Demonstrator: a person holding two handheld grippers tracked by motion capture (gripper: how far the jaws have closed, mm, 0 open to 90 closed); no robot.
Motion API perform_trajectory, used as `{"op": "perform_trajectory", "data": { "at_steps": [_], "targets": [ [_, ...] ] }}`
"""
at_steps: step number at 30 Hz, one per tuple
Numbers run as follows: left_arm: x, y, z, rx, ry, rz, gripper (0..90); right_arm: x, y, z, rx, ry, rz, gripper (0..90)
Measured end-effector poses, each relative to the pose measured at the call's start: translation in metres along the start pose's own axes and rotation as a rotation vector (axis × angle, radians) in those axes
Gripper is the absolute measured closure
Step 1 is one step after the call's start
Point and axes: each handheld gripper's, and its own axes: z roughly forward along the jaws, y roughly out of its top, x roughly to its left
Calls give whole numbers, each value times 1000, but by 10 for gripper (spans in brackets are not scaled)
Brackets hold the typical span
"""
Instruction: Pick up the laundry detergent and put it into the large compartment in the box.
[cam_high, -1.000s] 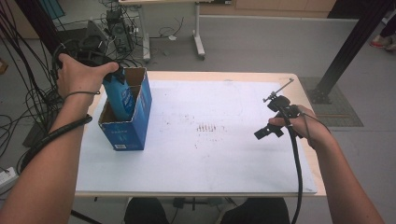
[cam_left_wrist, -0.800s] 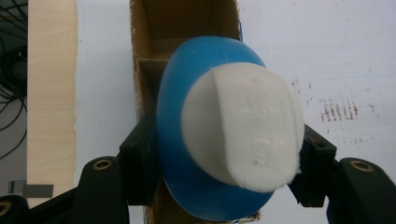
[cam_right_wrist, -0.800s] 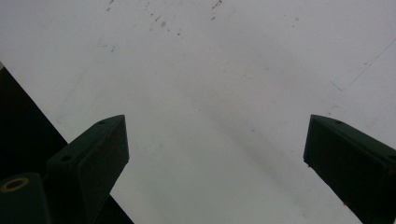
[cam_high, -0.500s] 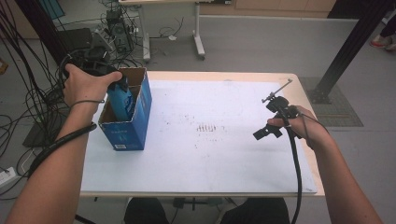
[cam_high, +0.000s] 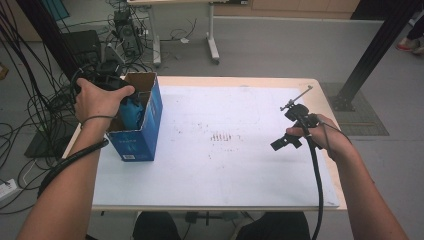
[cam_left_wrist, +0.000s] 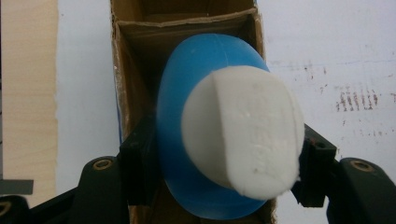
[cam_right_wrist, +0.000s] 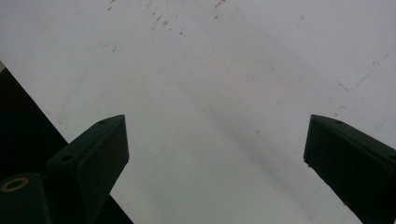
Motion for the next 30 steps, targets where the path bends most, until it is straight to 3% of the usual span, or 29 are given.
{"op": "perform_trajectory", "data": {
  "at_steps": [12, 30],
  "targets": [
    [-1, -6, 16, 10, 33, -4, 382, -1, -2, -1, -4, 3, 3, 64],
    [6, -17, 36, 2, 31, -30, 382, 0, -1, 2, 3, 4, 1, 64]
  ]
}}
